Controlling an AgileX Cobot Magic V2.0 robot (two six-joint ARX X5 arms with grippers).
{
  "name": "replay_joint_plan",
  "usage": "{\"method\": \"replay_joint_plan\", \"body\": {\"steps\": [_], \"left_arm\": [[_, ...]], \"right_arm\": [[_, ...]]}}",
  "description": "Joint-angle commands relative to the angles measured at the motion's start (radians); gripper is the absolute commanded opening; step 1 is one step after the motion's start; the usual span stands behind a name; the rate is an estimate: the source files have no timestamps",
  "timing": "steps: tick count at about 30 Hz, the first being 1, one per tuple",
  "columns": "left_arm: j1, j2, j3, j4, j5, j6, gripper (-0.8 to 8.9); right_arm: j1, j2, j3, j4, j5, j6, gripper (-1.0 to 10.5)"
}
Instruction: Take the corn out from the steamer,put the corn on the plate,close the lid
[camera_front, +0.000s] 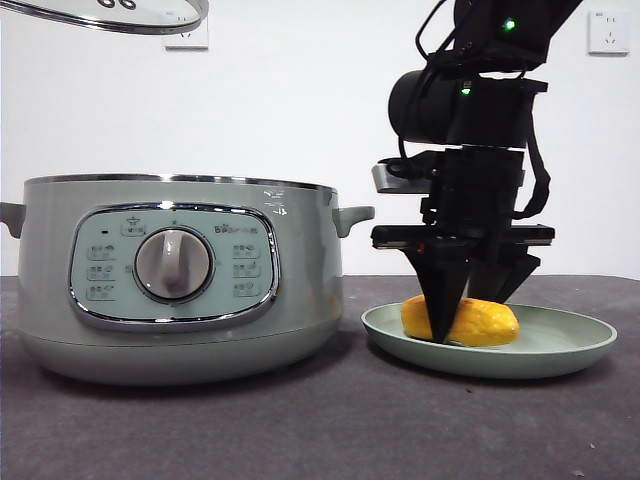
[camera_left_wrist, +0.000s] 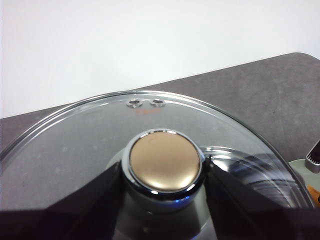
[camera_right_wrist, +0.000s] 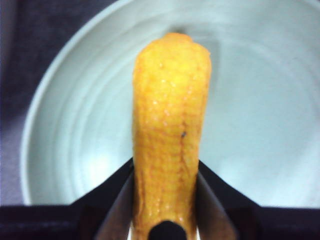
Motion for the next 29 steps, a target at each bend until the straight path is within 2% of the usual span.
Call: {"method": "replay_joint_plan", "body": {"steps": [1,5,7,14,24,29], "left_arm": [[-0.001,-0.004,0.014,0.06,-0.002,-0.006,-0.09],[-0.001,0.012,0.014,0.06,-0.001,-0.006,-0.09],[-0.001,0.023,0.014,0.06,0.02,-0.006,-0.09],[-0.002,0.076,0.014,0.077,0.087,-0.01,-0.09],[-0.001,0.211,0.014,0.12,0.182,-0.038,-0.09],[-0.002,0.294,0.014,0.122,0.188,-0.04,-0.09]], "right_arm": [[-0.011,0.009,-0.016,-0.005,0.006,0.013,1.6],[-0.029,0.009,-0.016,-0.008,0.006,0.021,3.8],[-0.029,0.008,-0.016,-0.008,0.006,0.029,4.4],[-0.028,-0.058,-0.016,-0.016,0.002,0.029,4.4],[-0.03,-0.345,-0.016,-0.041,0.003,0.04,4.4],[-0.03,-0.469,-0.016,-0.053,0.003,0.042,4.4]]}}
